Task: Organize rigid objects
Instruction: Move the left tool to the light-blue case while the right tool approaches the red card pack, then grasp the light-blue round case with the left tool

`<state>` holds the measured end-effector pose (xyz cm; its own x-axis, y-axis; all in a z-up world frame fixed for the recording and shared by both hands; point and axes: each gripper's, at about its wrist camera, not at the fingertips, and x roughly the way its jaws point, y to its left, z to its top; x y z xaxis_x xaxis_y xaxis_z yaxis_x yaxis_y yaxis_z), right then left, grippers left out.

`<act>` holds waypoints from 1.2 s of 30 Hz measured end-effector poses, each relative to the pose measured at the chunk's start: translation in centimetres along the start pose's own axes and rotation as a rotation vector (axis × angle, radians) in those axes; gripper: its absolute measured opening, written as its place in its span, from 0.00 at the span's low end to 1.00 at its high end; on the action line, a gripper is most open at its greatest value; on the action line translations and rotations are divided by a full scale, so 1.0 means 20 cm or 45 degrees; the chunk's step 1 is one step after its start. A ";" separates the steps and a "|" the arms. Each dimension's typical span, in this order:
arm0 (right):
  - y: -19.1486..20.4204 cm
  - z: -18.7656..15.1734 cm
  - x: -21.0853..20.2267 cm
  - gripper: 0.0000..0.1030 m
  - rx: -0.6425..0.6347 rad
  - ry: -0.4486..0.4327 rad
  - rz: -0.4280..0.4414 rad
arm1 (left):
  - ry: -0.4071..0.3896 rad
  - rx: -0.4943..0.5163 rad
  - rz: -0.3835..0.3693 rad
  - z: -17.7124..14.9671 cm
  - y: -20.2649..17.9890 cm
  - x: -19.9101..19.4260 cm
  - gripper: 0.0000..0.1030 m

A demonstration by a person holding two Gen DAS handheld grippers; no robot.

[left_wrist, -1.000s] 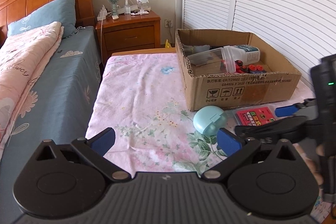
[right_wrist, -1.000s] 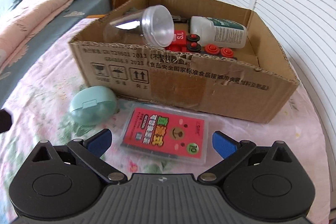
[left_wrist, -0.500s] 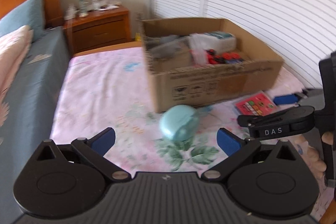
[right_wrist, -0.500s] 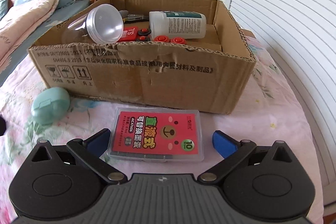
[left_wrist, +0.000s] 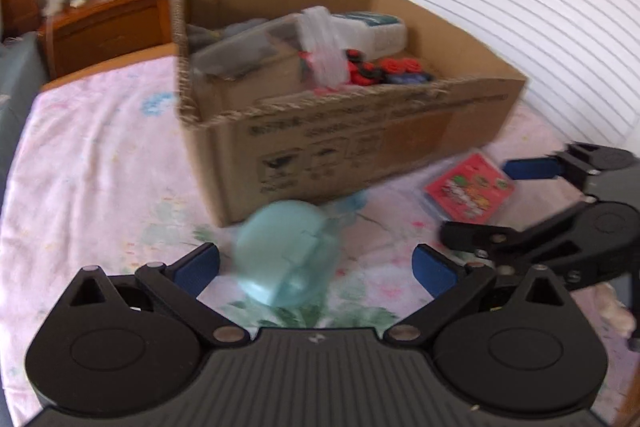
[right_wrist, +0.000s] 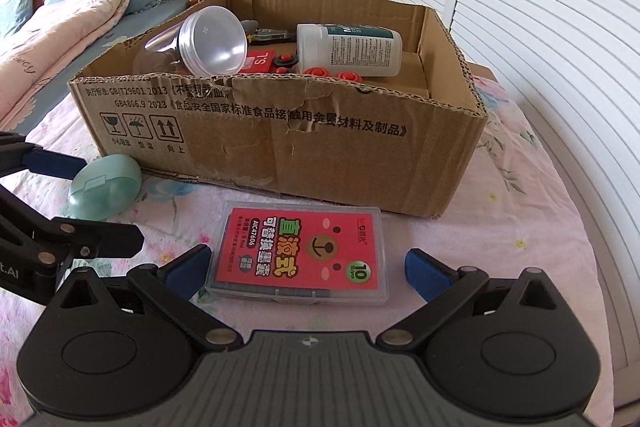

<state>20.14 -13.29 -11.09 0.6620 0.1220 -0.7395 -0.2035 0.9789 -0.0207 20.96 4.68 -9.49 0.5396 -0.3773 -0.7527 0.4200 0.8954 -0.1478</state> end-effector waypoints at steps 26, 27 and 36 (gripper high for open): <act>0.00 -0.01 -0.01 1.00 -0.028 -0.020 0.021 | -0.003 0.073 0.141 -0.08 -0.05 -0.09 0.51; 0.00 -0.01 -0.01 1.00 -0.033 -0.021 0.025 | -0.002 0.074 0.141 -0.08 -0.05 -0.09 0.51; 0.02 0.03 0.02 1.00 -0.071 -0.006 0.058 | -0.006 0.077 0.152 -0.07 -0.06 -0.08 0.52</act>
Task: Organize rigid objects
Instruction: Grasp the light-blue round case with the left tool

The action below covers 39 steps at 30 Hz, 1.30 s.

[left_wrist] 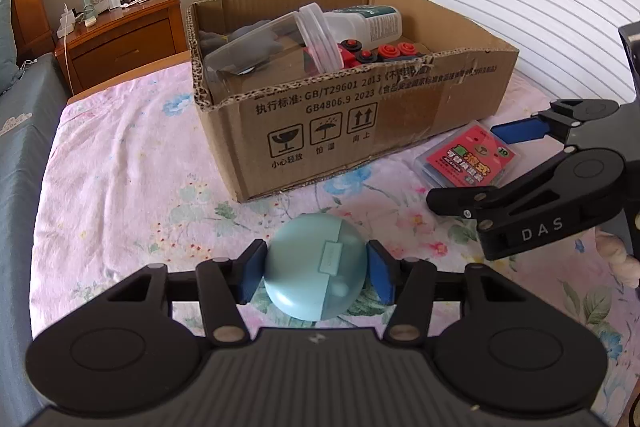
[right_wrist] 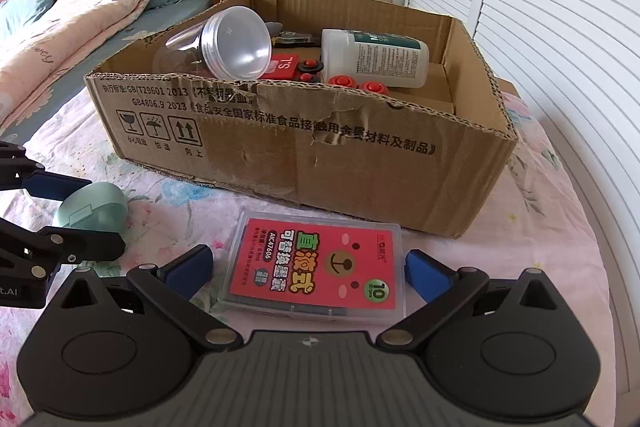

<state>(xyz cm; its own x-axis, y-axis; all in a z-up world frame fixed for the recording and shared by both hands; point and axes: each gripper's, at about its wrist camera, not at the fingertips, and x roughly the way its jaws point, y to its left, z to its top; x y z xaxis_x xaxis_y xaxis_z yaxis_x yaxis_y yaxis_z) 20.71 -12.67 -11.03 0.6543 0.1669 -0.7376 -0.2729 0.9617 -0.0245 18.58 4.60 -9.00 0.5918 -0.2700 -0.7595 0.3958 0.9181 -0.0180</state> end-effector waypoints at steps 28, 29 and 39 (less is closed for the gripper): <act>-0.01 0.02 -0.03 0.93 -0.037 0.062 0.040 | 0.028 0.012 -0.018 0.02 0.00 0.01 0.51; -0.01 0.02 -0.03 0.93 -0.039 0.065 0.045 | 0.029 0.012 -0.019 0.02 0.00 0.01 0.51; -0.05 0.01 -0.15 0.92 -0.067 0.067 0.087 | 0.078 0.017 -0.036 0.00 -0.01 -0.03 0.51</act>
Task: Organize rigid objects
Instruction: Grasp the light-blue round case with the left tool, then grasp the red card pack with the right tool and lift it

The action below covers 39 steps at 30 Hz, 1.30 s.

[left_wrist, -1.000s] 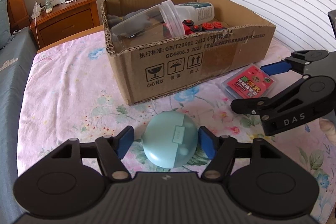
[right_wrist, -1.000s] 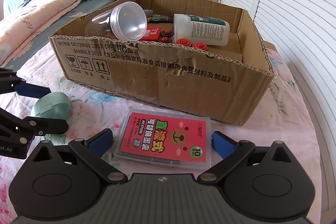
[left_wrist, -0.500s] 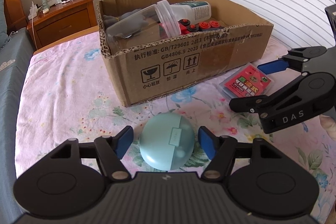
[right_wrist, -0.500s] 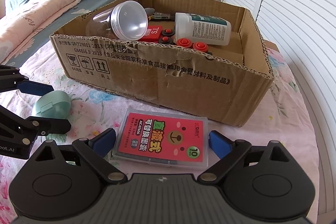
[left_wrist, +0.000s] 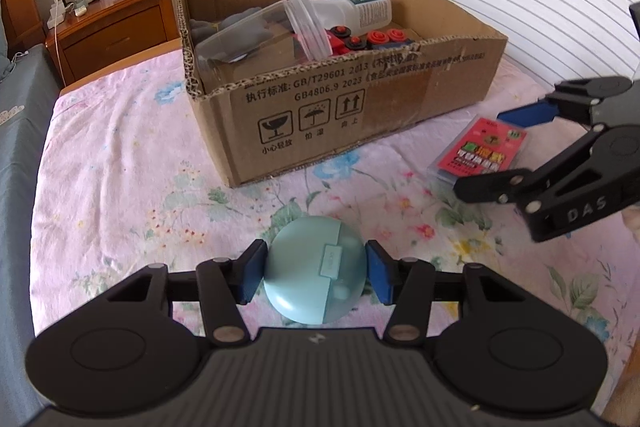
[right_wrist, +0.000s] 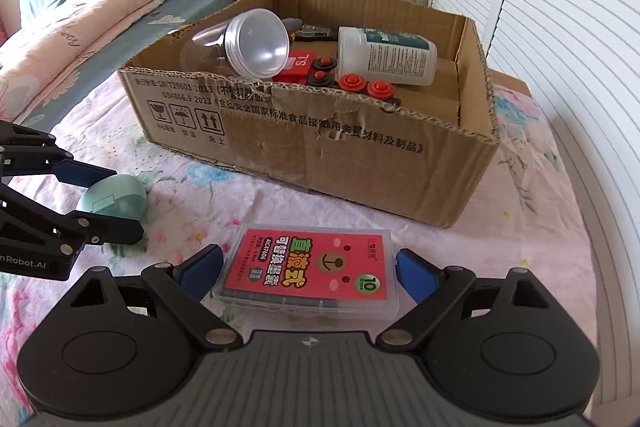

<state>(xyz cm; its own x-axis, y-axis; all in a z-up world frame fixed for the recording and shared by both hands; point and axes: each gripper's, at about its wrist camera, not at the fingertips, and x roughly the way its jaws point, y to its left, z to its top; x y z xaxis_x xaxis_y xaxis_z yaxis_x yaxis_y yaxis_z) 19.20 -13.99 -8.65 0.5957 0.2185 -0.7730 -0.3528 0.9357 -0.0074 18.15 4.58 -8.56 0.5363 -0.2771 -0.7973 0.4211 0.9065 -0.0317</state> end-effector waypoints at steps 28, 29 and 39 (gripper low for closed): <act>-0.20 0.42 -0.20 0.70 -0.058 -0.162 -0.031 | -0.051 0.077 -0.020 0.09 -0.06 -0.23 0.51; -0.22 0.43 -0.17 0.70 -0.034 -0.158 -0.022 | -0.054 0.079 -0.019 0.09 -0.07 -0.23 0.51; -0.18 0.27 -0.26 0.97 -0.059 -0.136 0.046 | -0.042 0.099 -0.032 0.10 -0.07 -0.21 0.51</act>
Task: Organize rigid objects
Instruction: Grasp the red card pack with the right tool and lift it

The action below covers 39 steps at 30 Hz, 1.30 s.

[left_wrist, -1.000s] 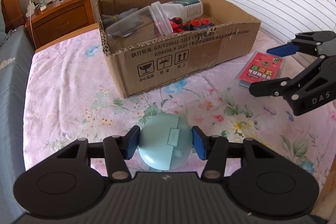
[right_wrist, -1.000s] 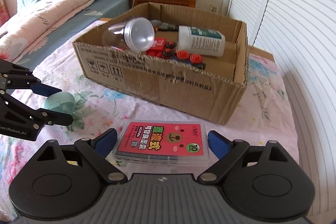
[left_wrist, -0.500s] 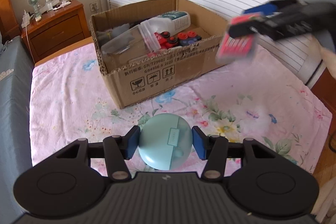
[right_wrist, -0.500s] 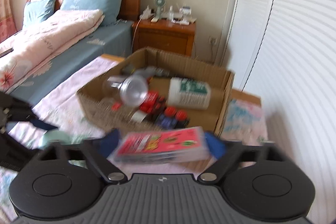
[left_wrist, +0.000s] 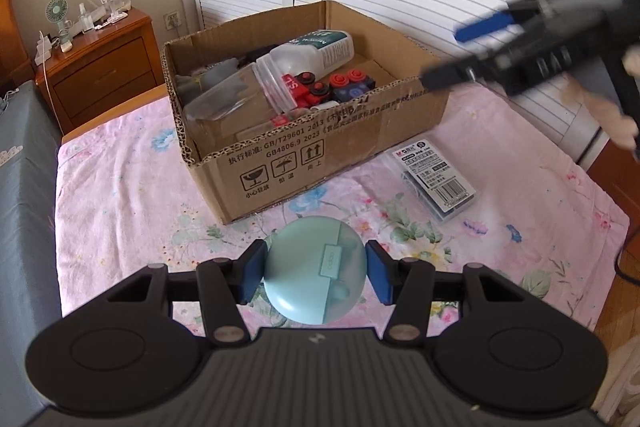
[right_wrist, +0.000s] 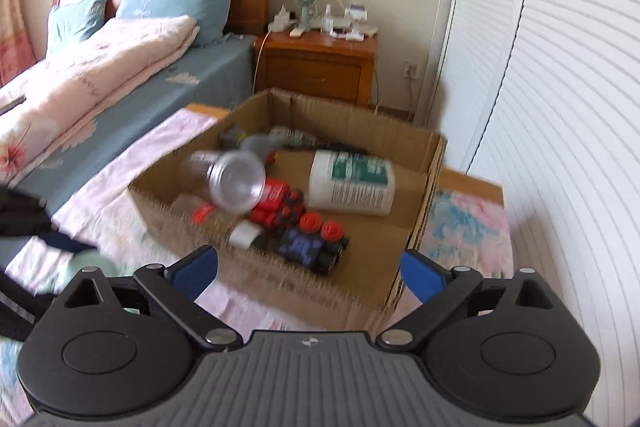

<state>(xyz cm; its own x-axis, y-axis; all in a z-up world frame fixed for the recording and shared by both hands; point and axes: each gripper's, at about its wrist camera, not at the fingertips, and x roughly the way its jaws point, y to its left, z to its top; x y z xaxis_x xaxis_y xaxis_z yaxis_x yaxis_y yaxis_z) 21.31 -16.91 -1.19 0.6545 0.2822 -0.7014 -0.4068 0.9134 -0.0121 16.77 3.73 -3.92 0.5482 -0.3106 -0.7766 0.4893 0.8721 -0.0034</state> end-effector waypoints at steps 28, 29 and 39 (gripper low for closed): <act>0.21 -0.26 0.16 0.61 0.127 0.174 -0.130 | 0.004 -0.008 0.013 -0.02 0.04 -0.02 0.51; 0.21 -0.25 0.14 0.61 0.119 0.164 -0.126 | 0.004 -0.007 0.014 -0.02 0.04 -0.02 0.51; 0.13 -0.05 -0.04 0.23 0.125 0.061 -0.050 | -0.007 0.005 0.005 -0.01 0.02 -0.04 0.51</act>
<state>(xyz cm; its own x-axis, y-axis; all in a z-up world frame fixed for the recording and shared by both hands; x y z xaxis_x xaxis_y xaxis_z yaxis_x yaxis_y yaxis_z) 18.94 -15.05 -1.37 0.6366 0.2336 -0.7349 -0.3158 0.9484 0.0278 16.48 4.36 -3.41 0.5540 -0.3093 -0.7730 0.4897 0.8719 0.0021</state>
